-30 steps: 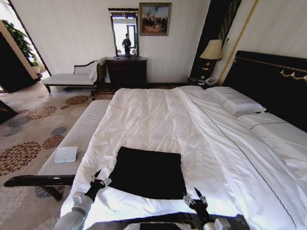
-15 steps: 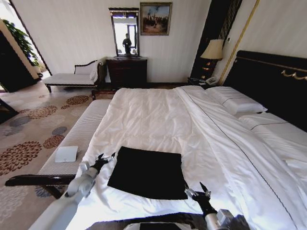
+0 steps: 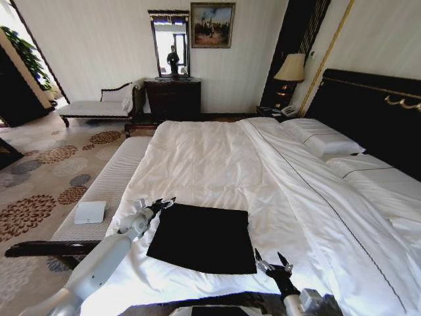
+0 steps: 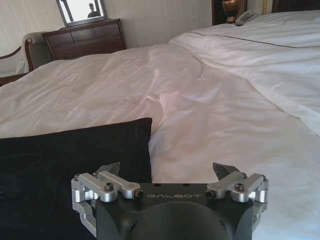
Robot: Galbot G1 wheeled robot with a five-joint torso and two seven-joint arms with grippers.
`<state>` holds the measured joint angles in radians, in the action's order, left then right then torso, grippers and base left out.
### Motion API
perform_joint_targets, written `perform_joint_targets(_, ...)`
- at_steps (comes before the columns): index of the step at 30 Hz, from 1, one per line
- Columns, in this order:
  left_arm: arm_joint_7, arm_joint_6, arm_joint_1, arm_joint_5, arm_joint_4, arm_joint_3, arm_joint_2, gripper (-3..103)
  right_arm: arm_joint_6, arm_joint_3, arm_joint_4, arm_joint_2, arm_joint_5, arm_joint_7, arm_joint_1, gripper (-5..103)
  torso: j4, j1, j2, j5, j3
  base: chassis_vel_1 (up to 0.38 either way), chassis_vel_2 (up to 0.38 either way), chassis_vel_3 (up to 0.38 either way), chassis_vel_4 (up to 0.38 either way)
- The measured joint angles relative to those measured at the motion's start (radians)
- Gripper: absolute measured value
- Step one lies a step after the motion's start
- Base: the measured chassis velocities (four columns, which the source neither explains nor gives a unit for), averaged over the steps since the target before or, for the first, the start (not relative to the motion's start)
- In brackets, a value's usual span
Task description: Fold the clothes on the bed.
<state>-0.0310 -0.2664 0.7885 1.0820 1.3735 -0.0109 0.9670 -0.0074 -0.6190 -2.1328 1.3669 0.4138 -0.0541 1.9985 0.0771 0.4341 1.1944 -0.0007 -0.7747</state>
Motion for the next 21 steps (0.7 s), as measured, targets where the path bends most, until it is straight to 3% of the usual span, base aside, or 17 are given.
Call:
perform_joint_targets(4,-0.005,-0.019,-0.03,0.033,-0.057,-0.011,0.005,77,-0.001,-0.004,-0.003,0.001,0.0,0.0,0.003,100,-0.0003,0.0,0.0,0.0,0.0,0.0,0.0,0.0,0.0)
perform_joint_targets(8,-0.001,-0.026,-0.031,0.045,-0.062,-0.02,-0.008,74,-0.003,-0.002,-0.003,0.001,0.0,-0.001,0.001,100,-0.0003,0.0,0.0,0.0002,0.0,0.0,0.0,0.0,0.0)
perform_joint_targets(21,0.014,-0.013,-0.011,0.004,-0.049,-0.044,-0.024,26,-0.026,0.0,-0.012,-0.01,0.023,-0.013,-0.021,100,-0.0003,0.0,0.0,-0.0001,0.0,0.0,0.0,0.0,0.0)
